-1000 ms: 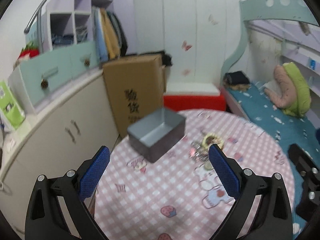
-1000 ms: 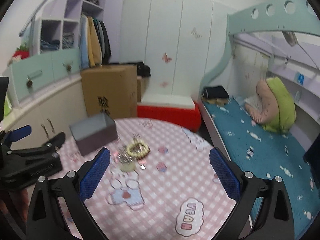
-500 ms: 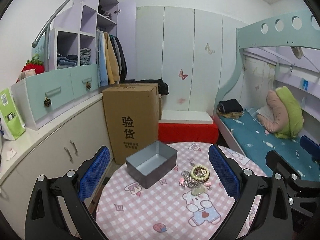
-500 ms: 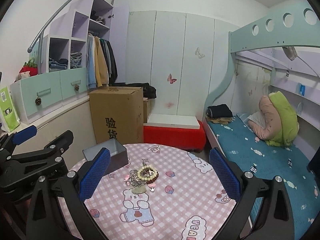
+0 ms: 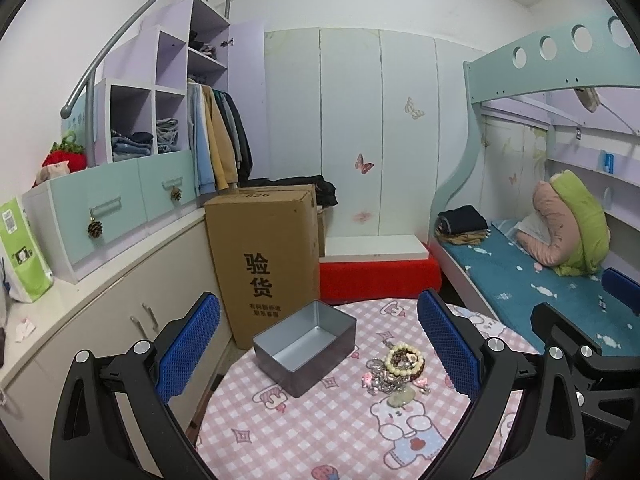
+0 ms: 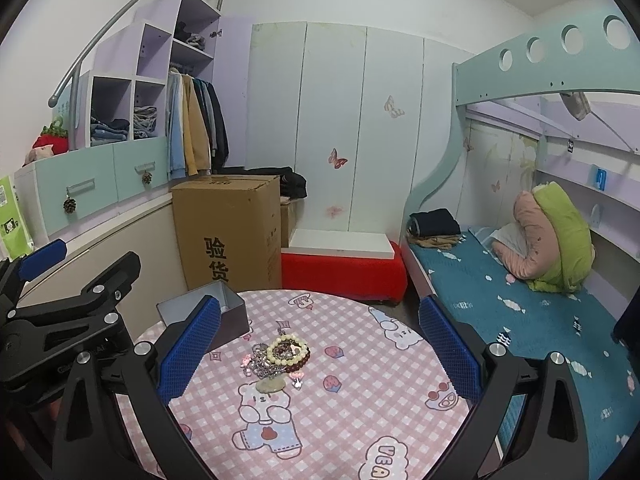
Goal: Organize jewelry
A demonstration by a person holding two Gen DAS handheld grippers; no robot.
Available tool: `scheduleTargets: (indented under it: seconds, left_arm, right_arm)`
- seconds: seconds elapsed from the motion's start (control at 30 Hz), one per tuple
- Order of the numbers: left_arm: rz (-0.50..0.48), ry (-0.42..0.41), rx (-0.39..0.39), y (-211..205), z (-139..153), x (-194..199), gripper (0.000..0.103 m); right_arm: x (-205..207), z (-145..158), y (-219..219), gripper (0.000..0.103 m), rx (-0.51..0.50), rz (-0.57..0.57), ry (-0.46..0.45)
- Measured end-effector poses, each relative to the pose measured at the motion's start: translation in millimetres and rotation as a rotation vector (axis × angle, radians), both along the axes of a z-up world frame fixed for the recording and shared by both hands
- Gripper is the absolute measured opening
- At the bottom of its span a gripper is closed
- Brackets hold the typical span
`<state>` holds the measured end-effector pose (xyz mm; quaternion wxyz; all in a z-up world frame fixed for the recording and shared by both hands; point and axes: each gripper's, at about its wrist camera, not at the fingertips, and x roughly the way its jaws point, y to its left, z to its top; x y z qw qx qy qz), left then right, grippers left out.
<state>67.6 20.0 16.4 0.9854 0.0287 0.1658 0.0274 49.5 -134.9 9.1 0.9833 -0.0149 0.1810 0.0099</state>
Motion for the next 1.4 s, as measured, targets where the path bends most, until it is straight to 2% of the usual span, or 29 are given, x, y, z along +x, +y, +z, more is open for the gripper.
scheduleTargets:
  seconds: [0.67, 0.87, 1.4]
  left_arm:
    - [-0.012, 0.01, -0.001, -2.7, -5.7, 7.6, 0.096]
    - [-0.021, 0.022, -0.029, -1.6, -5.7, 8.2, 0.096]
    - [-0.017, 0.019, -0.014, -4.6, -5.8, 6.6, 0.096]
  right_arm:
    - [5.9, -5.2, -1.7, 0.097, 0.013, -0.006, 0.013]
    - [6.1, -5.6, -2.3, 0.097, 0.012, -0.007, 0.007]
    - [5.5, -6.0, -2.3, 0.097, 0.017, -0.012, 0.015]
